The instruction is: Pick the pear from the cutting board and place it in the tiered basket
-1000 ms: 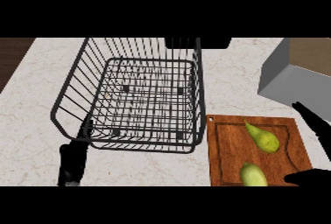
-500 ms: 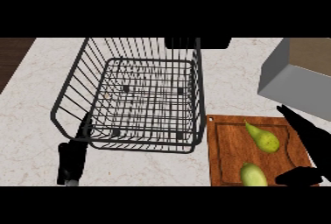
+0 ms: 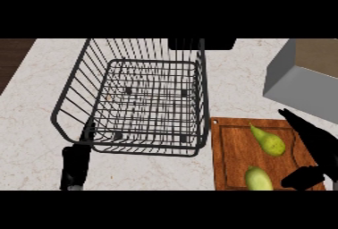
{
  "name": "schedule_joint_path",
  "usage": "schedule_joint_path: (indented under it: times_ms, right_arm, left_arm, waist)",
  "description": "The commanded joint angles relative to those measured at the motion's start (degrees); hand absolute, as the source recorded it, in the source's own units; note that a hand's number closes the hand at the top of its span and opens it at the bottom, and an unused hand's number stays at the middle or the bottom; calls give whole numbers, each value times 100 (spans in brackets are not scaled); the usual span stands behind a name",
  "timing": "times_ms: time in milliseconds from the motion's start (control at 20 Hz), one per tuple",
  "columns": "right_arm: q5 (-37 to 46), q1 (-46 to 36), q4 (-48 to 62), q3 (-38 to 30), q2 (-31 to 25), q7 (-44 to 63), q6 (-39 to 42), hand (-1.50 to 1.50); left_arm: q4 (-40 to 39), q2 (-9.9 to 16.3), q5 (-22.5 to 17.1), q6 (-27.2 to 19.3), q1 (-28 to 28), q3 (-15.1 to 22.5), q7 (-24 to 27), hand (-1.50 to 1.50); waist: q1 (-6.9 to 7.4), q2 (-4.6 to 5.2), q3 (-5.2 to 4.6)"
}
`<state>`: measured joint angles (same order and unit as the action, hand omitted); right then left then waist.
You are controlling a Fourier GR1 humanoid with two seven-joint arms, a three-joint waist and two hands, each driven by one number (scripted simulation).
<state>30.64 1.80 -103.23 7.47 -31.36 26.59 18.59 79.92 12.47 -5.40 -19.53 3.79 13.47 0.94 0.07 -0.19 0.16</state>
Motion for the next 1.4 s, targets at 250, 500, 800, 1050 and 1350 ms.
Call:
schedule_joint_path:
  times_ms: [250,500,800,1050,1350]
  right_arm:
    - [383,-189,588,-204,311,-276,444,-150]
    - [505,-168,806,-362,563,-405,508,-150]
    - [621,-606,1424,-569,735,-667,707,-150]
    - [1098,-677,2022,-412,1011,-1120,184,150]
    - [1470,-677,2139,-265,1039,-1675,-102,150]
  left_arm:
    - [235,-60,78,232,24,-294,-360,0]
    - [119,-160,289,333,240,-295,-139,0]
    - [-422,-229,358,547,-143,-646,102,0]
    - [140,-448,595,378,356,-366,-154,0]
    - [-349,-340,403,722,-276,-820,-255,0]
  waist:
    - [-1,16,-16]
    - [-2,16,-16]
    - [-1,21,-17]
    - [14,20,-15]
    - [-5,22,-16]
